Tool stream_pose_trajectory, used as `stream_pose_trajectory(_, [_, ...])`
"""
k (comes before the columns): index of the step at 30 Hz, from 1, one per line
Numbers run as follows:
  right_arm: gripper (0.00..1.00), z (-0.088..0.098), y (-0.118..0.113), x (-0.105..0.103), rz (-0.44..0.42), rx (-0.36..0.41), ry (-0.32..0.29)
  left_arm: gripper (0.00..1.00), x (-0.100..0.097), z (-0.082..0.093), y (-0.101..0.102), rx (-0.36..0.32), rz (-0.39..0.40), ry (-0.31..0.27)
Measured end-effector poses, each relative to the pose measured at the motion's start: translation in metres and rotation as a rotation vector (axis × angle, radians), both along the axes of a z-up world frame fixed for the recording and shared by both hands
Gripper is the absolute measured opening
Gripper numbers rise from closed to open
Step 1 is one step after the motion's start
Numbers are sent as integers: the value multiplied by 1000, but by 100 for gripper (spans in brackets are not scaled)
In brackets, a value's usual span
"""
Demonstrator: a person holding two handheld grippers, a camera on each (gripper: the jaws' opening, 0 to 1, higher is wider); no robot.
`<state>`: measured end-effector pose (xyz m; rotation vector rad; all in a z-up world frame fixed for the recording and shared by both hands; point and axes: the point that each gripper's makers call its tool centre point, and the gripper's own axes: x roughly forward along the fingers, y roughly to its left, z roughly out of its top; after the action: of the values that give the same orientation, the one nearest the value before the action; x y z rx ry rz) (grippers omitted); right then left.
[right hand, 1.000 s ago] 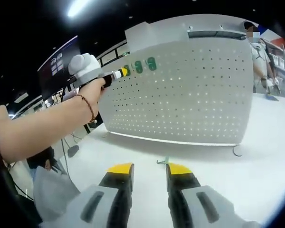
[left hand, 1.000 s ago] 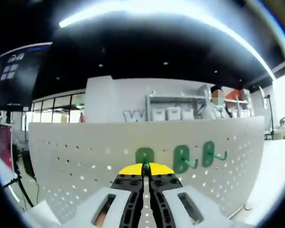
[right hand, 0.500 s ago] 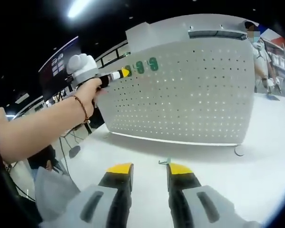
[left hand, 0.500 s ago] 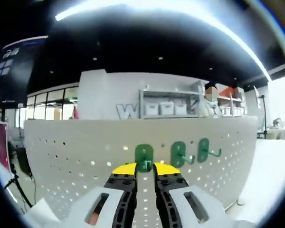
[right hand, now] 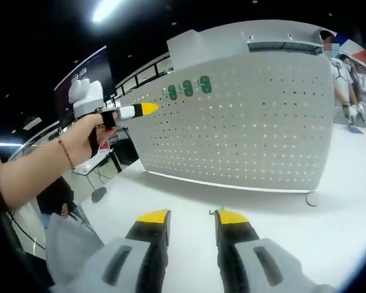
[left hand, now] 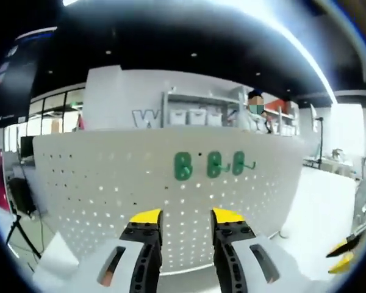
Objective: Insert the hook assembly into the mounting plate slot until the hook locks in place.
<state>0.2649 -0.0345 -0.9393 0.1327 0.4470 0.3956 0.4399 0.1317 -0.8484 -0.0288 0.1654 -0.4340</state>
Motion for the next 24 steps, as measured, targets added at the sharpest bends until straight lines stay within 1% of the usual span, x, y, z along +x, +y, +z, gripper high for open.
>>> stream_pose_trajectory(2, [26,0,1,-1,4,-5,-2,37,-4,-7,5,2,-12,25])
stream_pose_trajectory(3, [26,0,1,-2,3,-7,-3,39,-12,-14,2,-30,-52,56])
stream_pose_trajectory(4, [26,-1,1,-3,1,-7,-2,40,-16,-19,4,-48,-54,79])
stream_pose_trajectory(5, [26,-1,2,-4,-1,-5,1,41,-21,-30,9,-38,-54,122])
stream_pose_trajectory(6, [27,-1,2,-6,-1,-2,4,43,-25,-37,14,-25,-52,139])
stream_pose_trajectory(8, [27,-1,5,-10,5,-5,4,47,-35,-46,20,-51,-49,171])
stream_pose_trajectory(9, [27,-1,6,-12,8,-7,4,49,-41,-52,21,-65,-54,207])
stream_pose_trajectory(12, [27,-1,10,-17,20,-11,5,52,-55,-62,28,-61,-56,243])
stream_pose_trajectory(15, [27,-2,12,-21,27,-17,10,54,-71,-67,27,-79,-77,277])
stream_pose_trajectory(18, [27,-3,16,-25,35,-19,14,56,-91,-77,29,-74,-92,320])
stream_pose_trajectory(21, [27,-4,19,-27,44,-26,14,58,-107,-83,31,-85,-99,354])
stream_pose_trajectory(24, [27,-6,21,-28,46,-29,21,58,-122,-88,36,-84,-97,371])
